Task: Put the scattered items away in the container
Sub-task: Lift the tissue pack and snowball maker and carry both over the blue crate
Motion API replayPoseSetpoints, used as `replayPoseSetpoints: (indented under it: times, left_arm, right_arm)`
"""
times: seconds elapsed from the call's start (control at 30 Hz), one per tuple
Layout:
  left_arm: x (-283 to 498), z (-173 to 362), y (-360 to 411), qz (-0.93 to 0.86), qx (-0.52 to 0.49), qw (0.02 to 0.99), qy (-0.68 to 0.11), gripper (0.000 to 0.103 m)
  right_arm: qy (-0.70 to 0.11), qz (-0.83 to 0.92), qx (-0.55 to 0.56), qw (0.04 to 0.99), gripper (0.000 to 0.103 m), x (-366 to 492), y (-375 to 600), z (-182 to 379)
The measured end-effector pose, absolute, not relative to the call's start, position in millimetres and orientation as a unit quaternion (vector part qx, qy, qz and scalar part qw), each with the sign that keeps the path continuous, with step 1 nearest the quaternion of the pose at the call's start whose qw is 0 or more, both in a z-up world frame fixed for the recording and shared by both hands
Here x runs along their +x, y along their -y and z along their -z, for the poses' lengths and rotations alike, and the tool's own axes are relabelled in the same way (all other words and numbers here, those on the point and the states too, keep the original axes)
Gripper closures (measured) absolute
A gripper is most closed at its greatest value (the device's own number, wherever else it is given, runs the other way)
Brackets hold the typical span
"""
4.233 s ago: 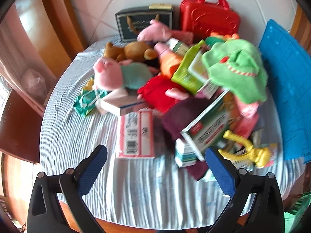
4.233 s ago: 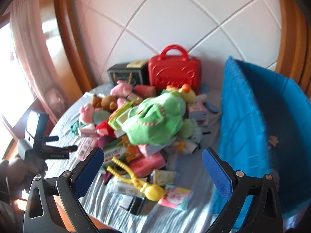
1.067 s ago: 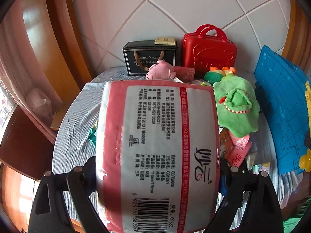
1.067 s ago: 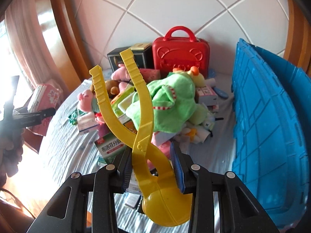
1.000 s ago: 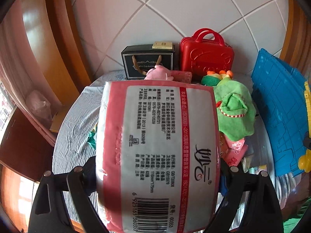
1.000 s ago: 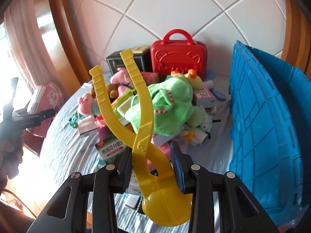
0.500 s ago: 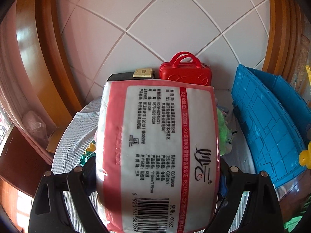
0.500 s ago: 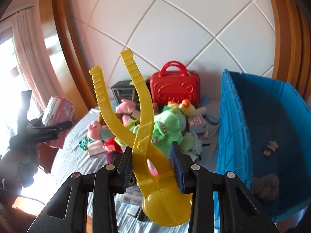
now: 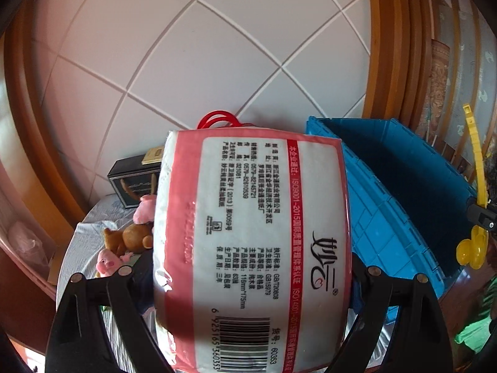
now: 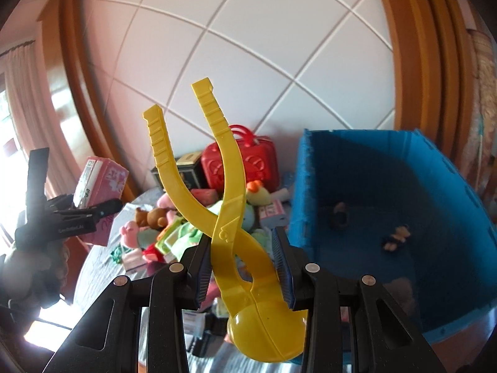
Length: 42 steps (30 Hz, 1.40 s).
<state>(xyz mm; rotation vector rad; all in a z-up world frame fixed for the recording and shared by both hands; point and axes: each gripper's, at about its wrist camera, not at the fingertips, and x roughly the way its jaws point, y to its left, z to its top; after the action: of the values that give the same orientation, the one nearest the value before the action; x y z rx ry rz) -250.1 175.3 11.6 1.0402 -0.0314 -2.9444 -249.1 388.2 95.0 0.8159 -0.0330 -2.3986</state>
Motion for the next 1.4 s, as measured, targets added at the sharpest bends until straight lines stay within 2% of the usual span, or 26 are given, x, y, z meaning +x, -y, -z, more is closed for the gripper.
replayPoseSetpoints:
  times: [0.67, 1.4]
  left_arm:
    - [-329, -28, -387, 0.93, 0.318, -0.145, 0.114, 0.012]
    - [-395, -13, -487, 0.904, 0.343, -0.22, 0.127, 0.012]
  right_arm:
    - [0.087, 0.927, 0.31, 0.191, 0.067, -301, -539, -76]
    - [0.108, 0.927, 0.332, 0.133, 0.067, -349, -606, -51]
